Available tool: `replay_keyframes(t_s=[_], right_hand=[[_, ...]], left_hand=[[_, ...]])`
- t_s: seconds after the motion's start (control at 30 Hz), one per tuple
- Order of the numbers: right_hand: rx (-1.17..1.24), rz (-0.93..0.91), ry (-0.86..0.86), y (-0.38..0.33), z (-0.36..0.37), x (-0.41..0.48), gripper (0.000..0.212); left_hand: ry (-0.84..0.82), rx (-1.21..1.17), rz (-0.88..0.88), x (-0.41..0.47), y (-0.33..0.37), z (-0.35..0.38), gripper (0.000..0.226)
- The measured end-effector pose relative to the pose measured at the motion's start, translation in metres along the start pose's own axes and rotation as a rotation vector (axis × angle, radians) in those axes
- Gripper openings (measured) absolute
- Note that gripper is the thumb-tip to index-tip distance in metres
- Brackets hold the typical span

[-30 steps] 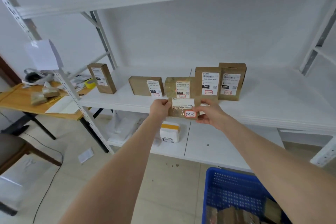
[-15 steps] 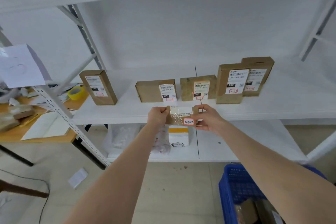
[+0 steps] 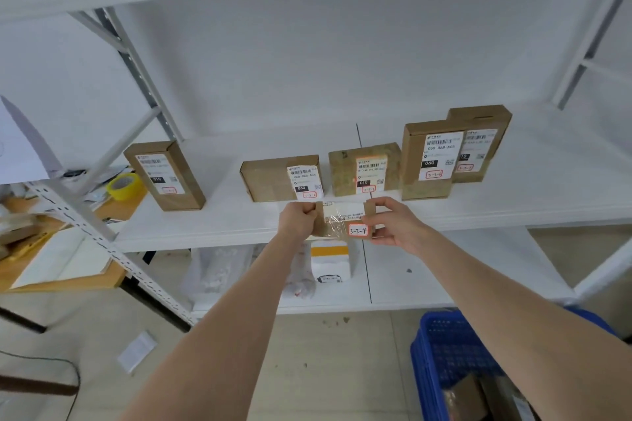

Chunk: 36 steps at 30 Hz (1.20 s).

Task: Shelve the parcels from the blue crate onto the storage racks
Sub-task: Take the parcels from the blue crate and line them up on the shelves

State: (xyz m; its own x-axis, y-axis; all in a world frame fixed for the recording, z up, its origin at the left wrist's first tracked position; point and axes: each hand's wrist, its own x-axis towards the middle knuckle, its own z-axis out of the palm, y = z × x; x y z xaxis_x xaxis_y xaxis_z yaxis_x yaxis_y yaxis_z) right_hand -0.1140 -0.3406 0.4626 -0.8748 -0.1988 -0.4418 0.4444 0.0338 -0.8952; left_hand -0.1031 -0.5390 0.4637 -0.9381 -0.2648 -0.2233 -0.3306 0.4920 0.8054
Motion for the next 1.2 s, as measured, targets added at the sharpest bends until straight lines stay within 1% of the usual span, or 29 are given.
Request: replay_keyframes(t_s=[0.13, 0.23, 0.37, 0.53, 0.73, 0.9, 1.0, 1.2], right_hand=[[0.000, -0.006, 0.011, -0.007, -0.015, 0.006, 0.048], [0.031, -0.024, 0.034, -0.008, -0.027, 0.010, 0.054], [0.036, -0.062, 0.071, -0.005, -0.038, 0.016, 0.061], [0.017, -0.119, 0.098, -0.004, -0.047, 0.024, 0.060], [-0.065, -0.138, 0.166, 0.001, -0.051, 0.027, 0.056], [-0.062, -0.139, 0.209, -0.001, -0.058, 0.032, 0.051], [-0.082, -0.150, 0.222, -0.001, -0.062, 0.036, 0.046], [-0.150, -0.164, 0.288, 0.005, -0.068, 0.052, 0.047]], left_hand=[[-0.014, -0.027, 0.011, 0.007, 0.015, 0.012, 0.033], [-0.015, -0.079, 0.008, 0.007, 0.029, 0.024, 0.040], [-0.038, -0.141, 0.004, 0.004, 0.044, 0.037, 0.038], [-0.041, -0.230, -0.035, 0.004, 0.053, 0.041, 0.038], [-0.026, -0.295, -0.018, 0.004, 0.053, 0.044, 0.029], [-0.040, -0.333, -0.019, 0.009, 0.054, 0.049, 0.023], [-0.038, -0.343, -0.011, 0.014, 0.053, 0.055, 0.024], [-0.038, -0.341, -0.007, 0.031, 0.053, 0.066, 0.027]])
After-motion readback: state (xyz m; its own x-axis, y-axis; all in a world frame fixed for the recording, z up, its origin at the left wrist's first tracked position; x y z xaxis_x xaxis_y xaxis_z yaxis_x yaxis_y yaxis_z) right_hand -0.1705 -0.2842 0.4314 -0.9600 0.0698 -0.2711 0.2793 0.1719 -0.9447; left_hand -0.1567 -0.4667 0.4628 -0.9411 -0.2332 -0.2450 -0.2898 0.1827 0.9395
